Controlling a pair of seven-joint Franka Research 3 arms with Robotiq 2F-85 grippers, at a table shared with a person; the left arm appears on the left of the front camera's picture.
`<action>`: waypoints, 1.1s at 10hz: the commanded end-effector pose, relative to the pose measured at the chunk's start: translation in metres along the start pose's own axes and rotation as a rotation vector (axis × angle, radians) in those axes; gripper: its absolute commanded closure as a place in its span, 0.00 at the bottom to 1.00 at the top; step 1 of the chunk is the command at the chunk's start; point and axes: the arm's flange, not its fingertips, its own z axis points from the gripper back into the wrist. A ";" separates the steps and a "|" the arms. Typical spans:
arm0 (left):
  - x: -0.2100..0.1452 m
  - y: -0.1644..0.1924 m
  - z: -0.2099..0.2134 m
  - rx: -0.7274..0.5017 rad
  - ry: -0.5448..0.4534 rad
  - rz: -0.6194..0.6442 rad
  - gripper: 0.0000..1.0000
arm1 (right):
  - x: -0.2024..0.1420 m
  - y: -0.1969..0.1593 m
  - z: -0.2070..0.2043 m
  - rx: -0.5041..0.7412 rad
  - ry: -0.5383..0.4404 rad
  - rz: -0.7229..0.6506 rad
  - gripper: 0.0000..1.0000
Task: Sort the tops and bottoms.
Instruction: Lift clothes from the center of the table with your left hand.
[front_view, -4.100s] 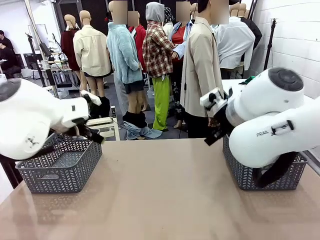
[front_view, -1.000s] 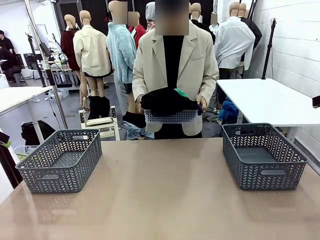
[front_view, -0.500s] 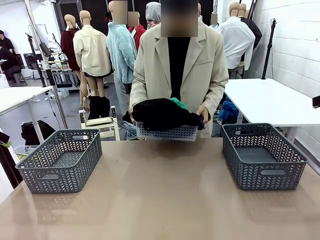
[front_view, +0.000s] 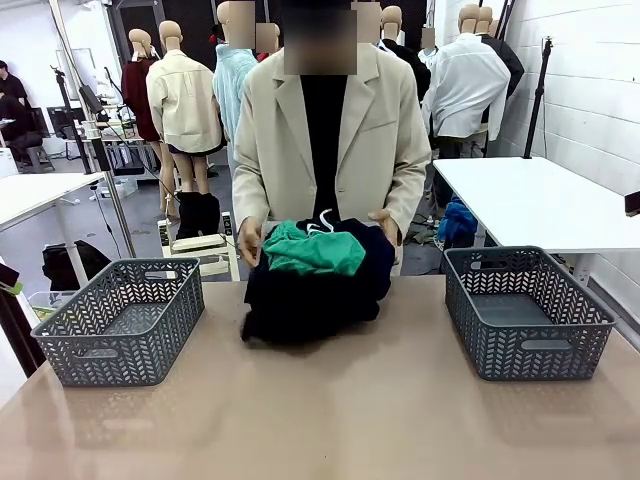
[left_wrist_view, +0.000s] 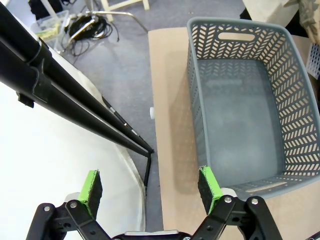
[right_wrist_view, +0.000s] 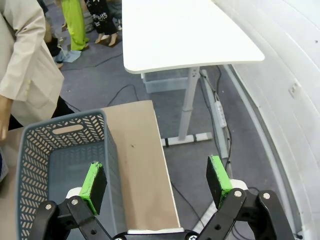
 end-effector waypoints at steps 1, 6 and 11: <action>-0.008 0.000 0.001 -0.006 0.000 -0.002 0.00 | 0.000 0.002 0.003 0.000 0.014 -0.004 0.00; -0.008 0.000 0.001 -0.006 0.000 -0.002 0.00 | 0.000 0.002 0.003 0.000 0.014 -0.004 0.00; -0.008 0.000 0.001 -0.006 0.000 -0.002 0.00 | 0.000 0.002 0.003 0.000 0.014 -0.004 0.00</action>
